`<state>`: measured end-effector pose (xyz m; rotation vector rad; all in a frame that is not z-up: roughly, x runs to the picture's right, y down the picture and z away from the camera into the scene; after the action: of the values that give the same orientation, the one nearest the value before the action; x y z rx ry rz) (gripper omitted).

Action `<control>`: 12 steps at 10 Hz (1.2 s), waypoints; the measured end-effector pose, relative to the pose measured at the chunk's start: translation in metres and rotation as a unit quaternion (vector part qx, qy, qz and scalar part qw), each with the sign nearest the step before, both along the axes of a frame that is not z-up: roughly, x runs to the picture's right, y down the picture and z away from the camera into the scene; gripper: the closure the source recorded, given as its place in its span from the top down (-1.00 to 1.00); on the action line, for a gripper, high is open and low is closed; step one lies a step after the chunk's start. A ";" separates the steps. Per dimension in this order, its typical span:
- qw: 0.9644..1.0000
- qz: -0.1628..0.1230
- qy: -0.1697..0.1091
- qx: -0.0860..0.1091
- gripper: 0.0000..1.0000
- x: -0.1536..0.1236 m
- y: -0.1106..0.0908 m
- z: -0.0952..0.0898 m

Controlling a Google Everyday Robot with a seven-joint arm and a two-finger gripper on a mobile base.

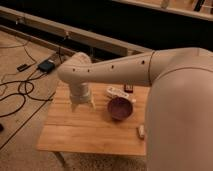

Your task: Place the bottle in the ceramic bowl

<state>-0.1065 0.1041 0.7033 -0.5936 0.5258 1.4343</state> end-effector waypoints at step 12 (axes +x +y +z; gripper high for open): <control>0.996 -0.079 -0.020 0.025 0.30 0.114 -0.094 0.145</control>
<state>0.0073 0.0098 0.8480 -0.5284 0.4930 1.2789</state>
